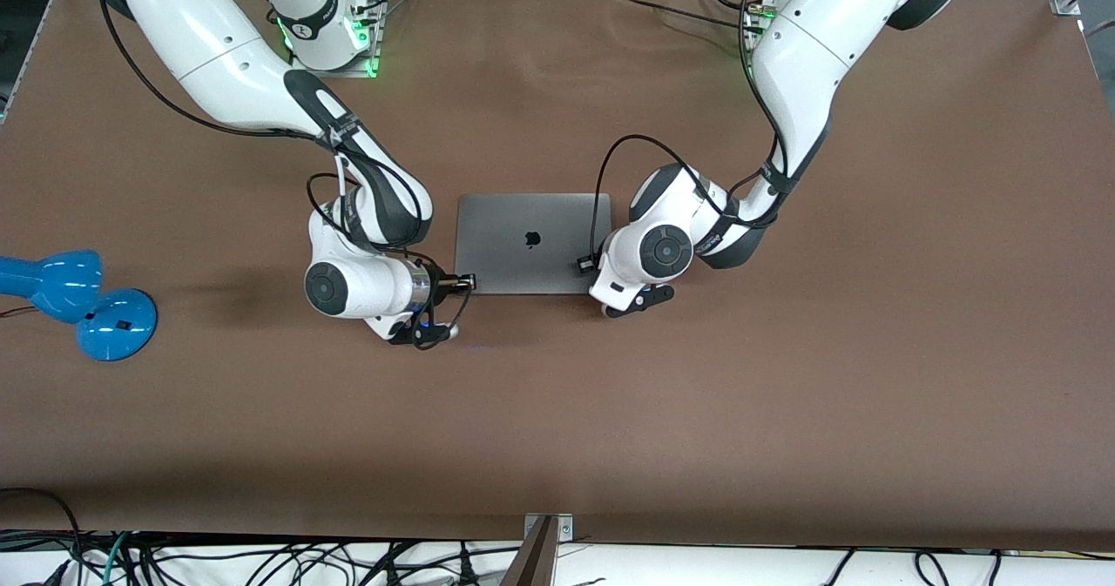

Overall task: Close laptop with both arms from behind
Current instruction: 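Press the lid down flat with both grippers until the laptop shuts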

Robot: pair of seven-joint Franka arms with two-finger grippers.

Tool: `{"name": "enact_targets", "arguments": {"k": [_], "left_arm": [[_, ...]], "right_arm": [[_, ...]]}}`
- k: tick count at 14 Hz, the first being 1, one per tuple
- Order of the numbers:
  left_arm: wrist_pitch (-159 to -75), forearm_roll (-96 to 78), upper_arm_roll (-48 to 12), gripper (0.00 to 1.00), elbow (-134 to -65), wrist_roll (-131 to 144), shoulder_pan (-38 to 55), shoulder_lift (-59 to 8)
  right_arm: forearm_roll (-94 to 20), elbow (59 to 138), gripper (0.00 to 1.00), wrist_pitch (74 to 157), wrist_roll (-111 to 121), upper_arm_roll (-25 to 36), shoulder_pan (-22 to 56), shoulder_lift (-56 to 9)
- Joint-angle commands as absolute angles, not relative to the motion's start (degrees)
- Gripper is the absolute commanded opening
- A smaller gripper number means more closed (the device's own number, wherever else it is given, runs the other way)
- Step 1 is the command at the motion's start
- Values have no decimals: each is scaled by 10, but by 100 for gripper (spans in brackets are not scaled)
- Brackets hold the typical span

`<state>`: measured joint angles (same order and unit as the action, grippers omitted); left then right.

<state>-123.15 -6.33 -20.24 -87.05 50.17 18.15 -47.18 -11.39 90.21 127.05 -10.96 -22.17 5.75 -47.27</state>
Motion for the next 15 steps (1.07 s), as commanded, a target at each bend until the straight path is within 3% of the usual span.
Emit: {"name": "enact_targets", "arguments": {"k": [1,2,3,4,5,8,10,11,12,13,15], "left_arm": [[-1238,-45,-200,0,-853,499,187,-486],[-1239,-45,-200,0,-852,499,187,-486],[-1239,-45,-200,12,-853,499,187,-486],[-1239,-45,-200,53,-853,500,186,-486],[-1239,-44,-200,100,-853,499,186,-486],[-1239,-26,-200,100,-852,500,186,-485],[-1238,-24,-200,100,-852,500,184,-482],[-1238,-24,-200,100,-852,500,180,-478],[-1238,-24,-200,100,-851,501,179,-476],[-1238,-23,-200,100,-851,502,179,-470],[-1236,-24,-200,100,-851,504,176,-459]], "right_arm": [[-107,881,2,1271,-104,-208,74,-488],[-108,880,2,1271,-104,-208,74,-488],[-108,877,2,1271,-104,-208,75,-488],[-109,877,2,1271,-104,-208,75,-488],[-109,876,2,1271,-104,-208,75,-488],[-113,875,3,1270,-104,-208,75,-486],[-116,875,12,1263,-105,-208,74,-476],[-116,875,49,1265,-108,-208,75,-467],[-112,877,69,1264,-107,-208,76,-451],[-109,888,100,1261,-105,-207,73,-431],[-107,916,100,1251,-103,-204,71,-386]]}}
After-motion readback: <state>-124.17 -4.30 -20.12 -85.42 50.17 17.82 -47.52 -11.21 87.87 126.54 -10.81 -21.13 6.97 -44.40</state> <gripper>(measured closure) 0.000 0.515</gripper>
